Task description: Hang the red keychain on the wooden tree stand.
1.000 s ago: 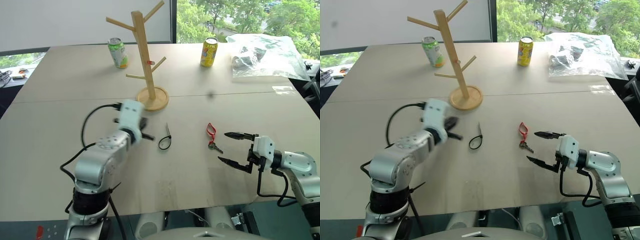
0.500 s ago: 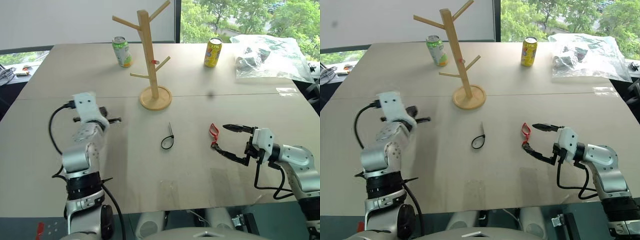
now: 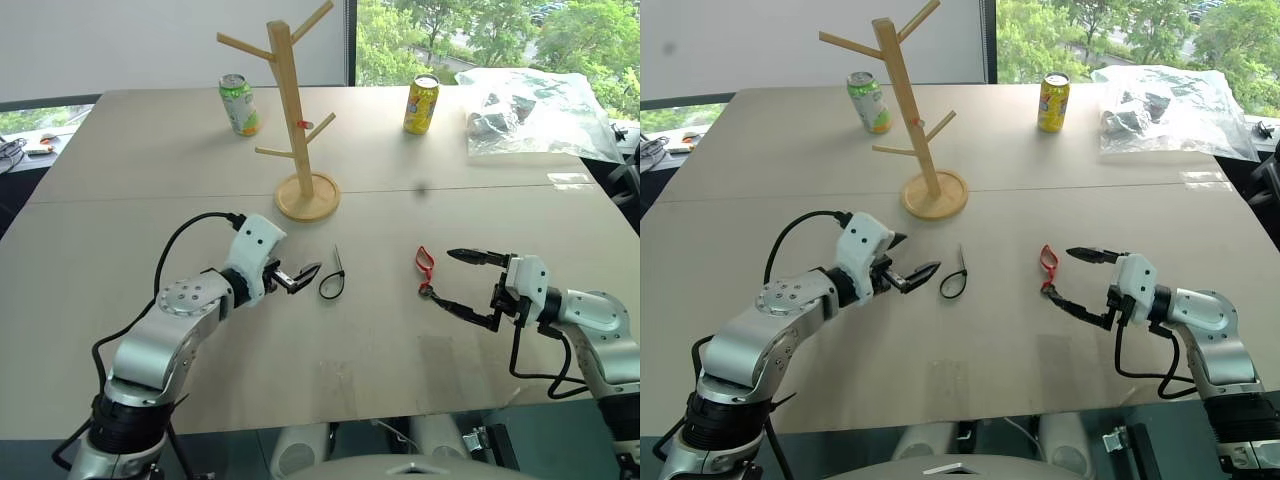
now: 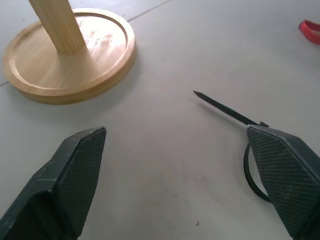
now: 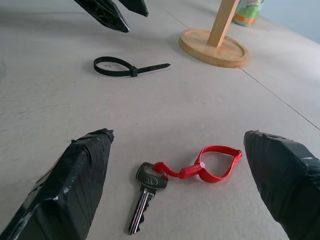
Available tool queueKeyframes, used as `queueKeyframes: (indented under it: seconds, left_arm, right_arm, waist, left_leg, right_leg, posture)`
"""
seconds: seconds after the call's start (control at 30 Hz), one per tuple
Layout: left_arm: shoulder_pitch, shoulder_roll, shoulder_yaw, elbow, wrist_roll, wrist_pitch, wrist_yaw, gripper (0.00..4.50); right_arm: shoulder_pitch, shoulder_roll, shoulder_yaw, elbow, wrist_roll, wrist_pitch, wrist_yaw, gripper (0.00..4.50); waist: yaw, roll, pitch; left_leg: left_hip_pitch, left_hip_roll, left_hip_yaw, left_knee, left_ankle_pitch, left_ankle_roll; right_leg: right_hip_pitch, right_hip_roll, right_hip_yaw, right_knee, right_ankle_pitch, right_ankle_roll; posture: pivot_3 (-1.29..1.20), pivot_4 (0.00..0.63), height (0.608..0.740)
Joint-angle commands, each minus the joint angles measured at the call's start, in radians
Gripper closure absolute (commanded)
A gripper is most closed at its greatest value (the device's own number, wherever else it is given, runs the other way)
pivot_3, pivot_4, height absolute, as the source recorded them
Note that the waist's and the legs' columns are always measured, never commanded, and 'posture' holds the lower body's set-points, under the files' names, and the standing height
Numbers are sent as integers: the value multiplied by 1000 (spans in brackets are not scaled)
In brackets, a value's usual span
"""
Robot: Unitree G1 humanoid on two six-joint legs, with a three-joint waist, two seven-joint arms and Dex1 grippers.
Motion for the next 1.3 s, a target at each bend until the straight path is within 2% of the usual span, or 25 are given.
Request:
queueKeyframes:
  seconds: [0.03, 0.27, 0.43, 1.3]
  left_arm:
    - [-24, 27, -19, -50, -10, 17, -31, 69]
    - [-30, 71, -103, -48, 9, 43, -78, 69]
    - [-63, 87, -172, -10, 70, 45, -64, 69]
    - [-140, 57, -221, 44, 118, 158, -43, 69]
  right_arm:
    - [11, -2, -24, -42, 9, -6, -15, 0]
    - [32, 0, -24, -64, 7, -5, -43, 0]
    - [49, -1, -28, -83, 5, -2, -63, 0]
    - [66, -4, -26, -111, 2, 7, -109, 0]
  waist:
    - [0, 0, 0]
    - [-1, 0, 0]
    - [0, 0, 0]
    - [0, 0, 0]
  left_leg:
    - [0, 0, 0, 0, 0, 0]
    - [0, 0, 0, 0, 0, 0]
    - [0, 0, 0, 0, 0, 0]
    - [0, 0, 0, 0, 0, 0]
  right_leg:
    - [0, 0, 0, 0, 0, 0]
    - [0, 1, 0, 0, 0, 1]
    - [0, 1, 0, 0, -1, 1]
    - [0, 1, -1, 0, -1, 2]
  posture:
    - [0, 150, 740]
    - [0, 150, 740]
    - [0, 150, 740]
    - [0, 150, 740]
